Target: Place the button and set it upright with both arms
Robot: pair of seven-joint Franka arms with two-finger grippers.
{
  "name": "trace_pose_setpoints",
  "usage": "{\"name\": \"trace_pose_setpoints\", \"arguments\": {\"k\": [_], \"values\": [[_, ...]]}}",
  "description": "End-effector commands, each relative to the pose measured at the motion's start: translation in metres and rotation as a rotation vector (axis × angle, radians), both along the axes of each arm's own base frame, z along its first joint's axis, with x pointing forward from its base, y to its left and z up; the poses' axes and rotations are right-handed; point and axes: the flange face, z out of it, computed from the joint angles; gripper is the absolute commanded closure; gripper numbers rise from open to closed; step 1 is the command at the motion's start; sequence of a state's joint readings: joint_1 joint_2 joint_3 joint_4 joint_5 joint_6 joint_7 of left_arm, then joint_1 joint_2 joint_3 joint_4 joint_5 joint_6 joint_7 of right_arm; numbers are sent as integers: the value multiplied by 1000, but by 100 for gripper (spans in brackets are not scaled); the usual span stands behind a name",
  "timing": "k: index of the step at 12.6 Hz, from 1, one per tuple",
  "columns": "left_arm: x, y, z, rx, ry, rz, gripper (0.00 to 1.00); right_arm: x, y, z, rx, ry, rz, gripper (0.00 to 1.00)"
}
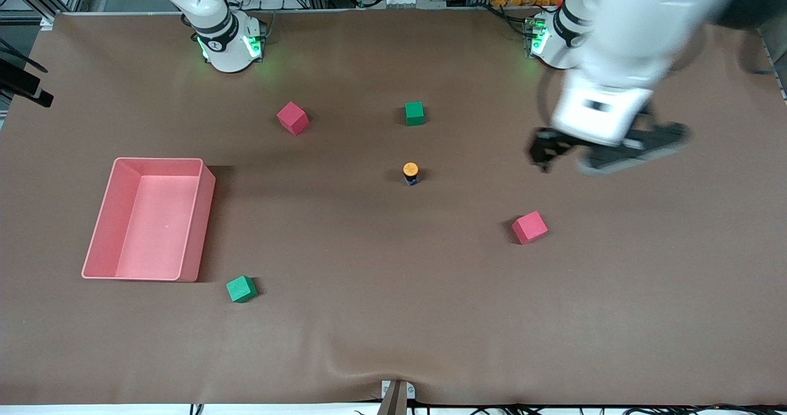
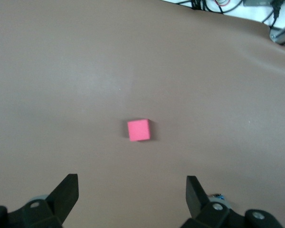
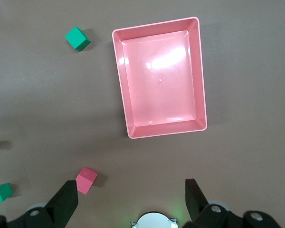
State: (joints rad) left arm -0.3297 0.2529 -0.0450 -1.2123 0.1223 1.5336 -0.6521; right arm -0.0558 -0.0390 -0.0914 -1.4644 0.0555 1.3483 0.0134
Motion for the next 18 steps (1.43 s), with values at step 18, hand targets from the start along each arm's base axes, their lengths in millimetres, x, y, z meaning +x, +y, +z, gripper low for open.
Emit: {"name": "trace_pose_setpoints", "arguments": {"k": [18], "values": [[-28,177,-27,-121,-32,-17,0,4,2,-6,-11,21,3,0]]}}
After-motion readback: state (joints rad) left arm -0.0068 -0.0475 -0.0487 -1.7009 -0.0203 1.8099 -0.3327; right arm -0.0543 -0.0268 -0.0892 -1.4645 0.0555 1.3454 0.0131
